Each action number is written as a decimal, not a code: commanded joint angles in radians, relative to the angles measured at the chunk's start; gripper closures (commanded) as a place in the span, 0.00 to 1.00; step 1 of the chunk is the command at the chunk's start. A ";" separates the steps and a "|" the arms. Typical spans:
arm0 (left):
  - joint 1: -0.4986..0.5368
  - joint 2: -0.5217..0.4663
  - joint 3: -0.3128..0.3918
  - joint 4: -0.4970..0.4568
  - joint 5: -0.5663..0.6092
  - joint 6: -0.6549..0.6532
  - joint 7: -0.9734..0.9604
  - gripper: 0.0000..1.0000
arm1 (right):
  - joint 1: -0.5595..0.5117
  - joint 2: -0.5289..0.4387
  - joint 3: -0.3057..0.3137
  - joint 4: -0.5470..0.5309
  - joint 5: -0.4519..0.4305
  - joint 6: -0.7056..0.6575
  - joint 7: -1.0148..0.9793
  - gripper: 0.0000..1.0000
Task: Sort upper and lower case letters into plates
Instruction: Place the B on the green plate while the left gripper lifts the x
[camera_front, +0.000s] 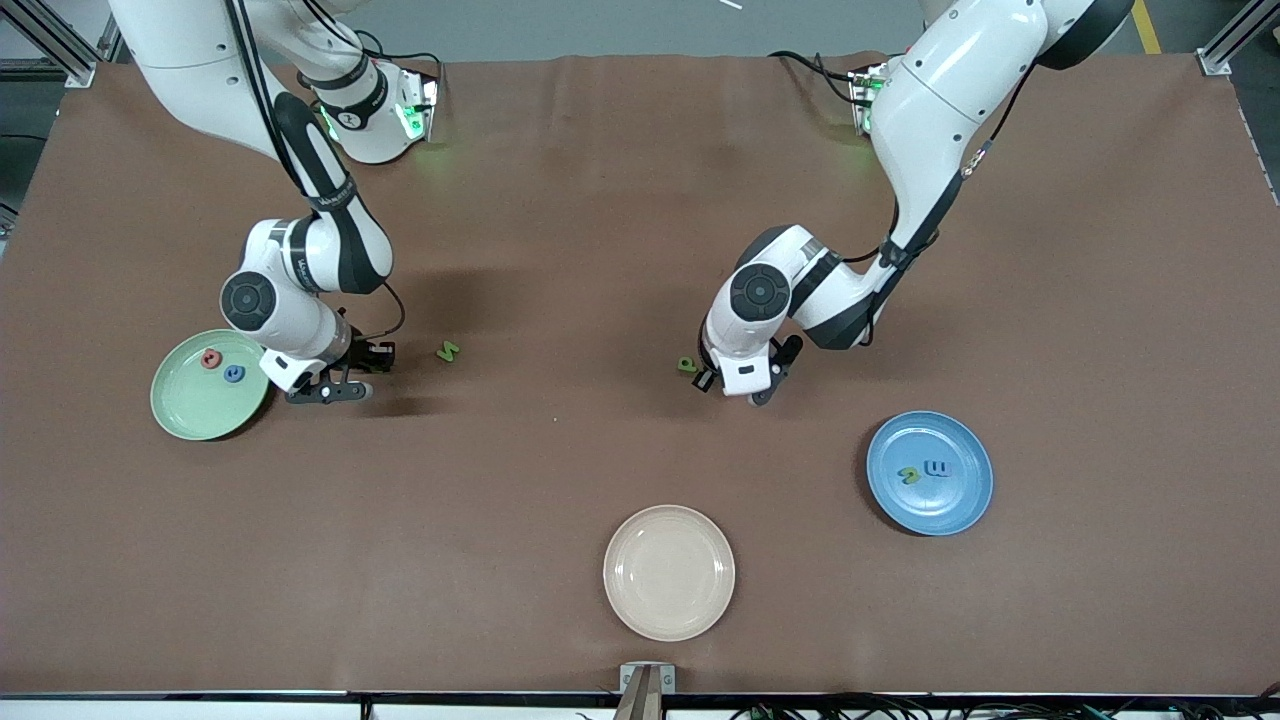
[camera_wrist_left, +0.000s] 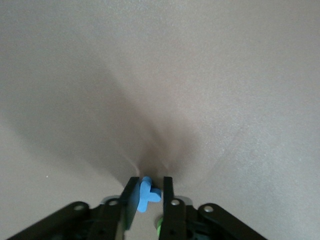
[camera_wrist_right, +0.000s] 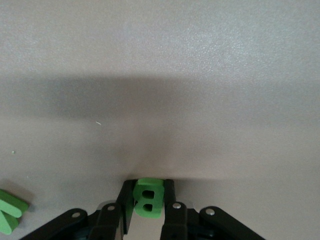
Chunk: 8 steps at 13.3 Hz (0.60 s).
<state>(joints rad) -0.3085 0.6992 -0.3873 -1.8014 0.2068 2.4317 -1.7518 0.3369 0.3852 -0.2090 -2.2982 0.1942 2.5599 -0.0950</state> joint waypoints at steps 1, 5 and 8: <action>0.003 0.036 0.005 0.005 0.022 -0.003 -0.015 0.72 | 0.010 -0.018 -0.004 -0.024 0.025 -0.041 0.001 0.78; 0.002 0.036 0.005 0.001 0.023 -0.005 -0.014 0.72 | -0.158 -0.124 -0.013 0.023 0.013 -0.232 -0.182 0.79; -0.001 0.046 0.005 0.007 0.026 -0.003 -0.012 0.70 | -0.349 -0.118 -0.018 0.075 0.010 -0.284 -0.464 0.80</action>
<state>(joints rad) -0.3084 0.7078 -0.3870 -1.7999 0.2068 2.4316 -1.7520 0.1012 0.2819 -0.2389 -2.2307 0.1948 2.2978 -0.4069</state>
